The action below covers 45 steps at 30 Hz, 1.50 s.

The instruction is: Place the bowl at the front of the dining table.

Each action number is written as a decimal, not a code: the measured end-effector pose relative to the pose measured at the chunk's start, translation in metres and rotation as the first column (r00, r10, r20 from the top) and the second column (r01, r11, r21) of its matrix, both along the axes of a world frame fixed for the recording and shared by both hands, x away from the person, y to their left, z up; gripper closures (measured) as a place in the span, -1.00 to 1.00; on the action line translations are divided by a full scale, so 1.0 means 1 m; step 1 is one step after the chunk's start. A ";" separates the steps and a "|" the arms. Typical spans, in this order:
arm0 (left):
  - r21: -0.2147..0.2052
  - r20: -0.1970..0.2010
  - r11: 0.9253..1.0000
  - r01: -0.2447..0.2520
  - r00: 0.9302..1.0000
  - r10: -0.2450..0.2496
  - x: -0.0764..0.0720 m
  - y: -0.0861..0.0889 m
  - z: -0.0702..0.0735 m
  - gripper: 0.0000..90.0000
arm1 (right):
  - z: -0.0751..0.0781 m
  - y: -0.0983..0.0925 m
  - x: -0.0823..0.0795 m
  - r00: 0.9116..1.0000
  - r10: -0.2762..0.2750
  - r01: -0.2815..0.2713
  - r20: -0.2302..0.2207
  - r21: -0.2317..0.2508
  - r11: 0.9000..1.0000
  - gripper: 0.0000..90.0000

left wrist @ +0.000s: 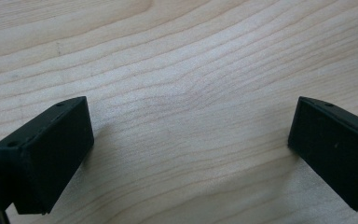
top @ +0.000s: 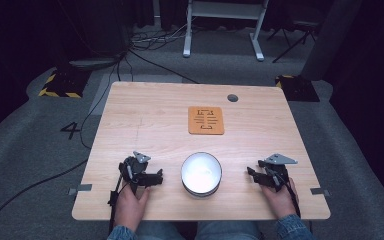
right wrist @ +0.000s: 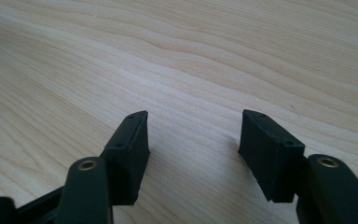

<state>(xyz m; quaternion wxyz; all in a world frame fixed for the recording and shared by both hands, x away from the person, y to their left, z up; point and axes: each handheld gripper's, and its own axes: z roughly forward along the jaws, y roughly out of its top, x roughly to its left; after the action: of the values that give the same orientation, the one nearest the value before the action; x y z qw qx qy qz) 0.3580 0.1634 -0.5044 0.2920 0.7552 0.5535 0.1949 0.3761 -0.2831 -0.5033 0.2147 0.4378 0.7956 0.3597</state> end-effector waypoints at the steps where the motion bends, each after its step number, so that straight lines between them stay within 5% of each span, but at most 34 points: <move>1: 0.000 0.000 1.000 0.000 1.000 0.000 0.000 0.000 0.000 -1.00 | 0.000 0.000 0.000 1.000 0.000 0.000 -0.001 0.000 1.000 -0.08; 29: 0.001 -0.001 1.000 0.000 1.000 0.000 0.000 0.000 0.000 -1.00 | 0.000 0.000 0.001 1.000 0.011 -0.011 -0.011 0.002 1.000 -0.19; 32: 0.000 0.000 1.000 -0.003 1.000 0.003 0.000 -0.001 0.000 -1.00 | 0.003 -0.003 0.004 0.998 0.013 -0.007 -0.054 0.105 0.994 -0.16; 33: 0.000 0.000 1.000 -0.003 1.000 0.003 0.000 -0.001 0.000 -1.00 | 0.003 -0.003 0.004 0.998 0.013 -0.007 -0.054 0.105 0.994 -0.16; 45: -0.001 0.002 1.000 -0.002 1.000 0.002 0.000 -0.001 0.000 -0.99 | 0.041 0.000 0.000 0.999 0.035 -0.032 -0.041 0.052 0.998 -0.03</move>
<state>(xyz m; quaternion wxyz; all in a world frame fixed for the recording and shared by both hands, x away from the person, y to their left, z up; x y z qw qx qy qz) 0.3579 0.1628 -0.5044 0.2926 0.7544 0.5541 0.1957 0.3765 -0.2830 -0.4625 0.1807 0.4371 0.7977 0.3741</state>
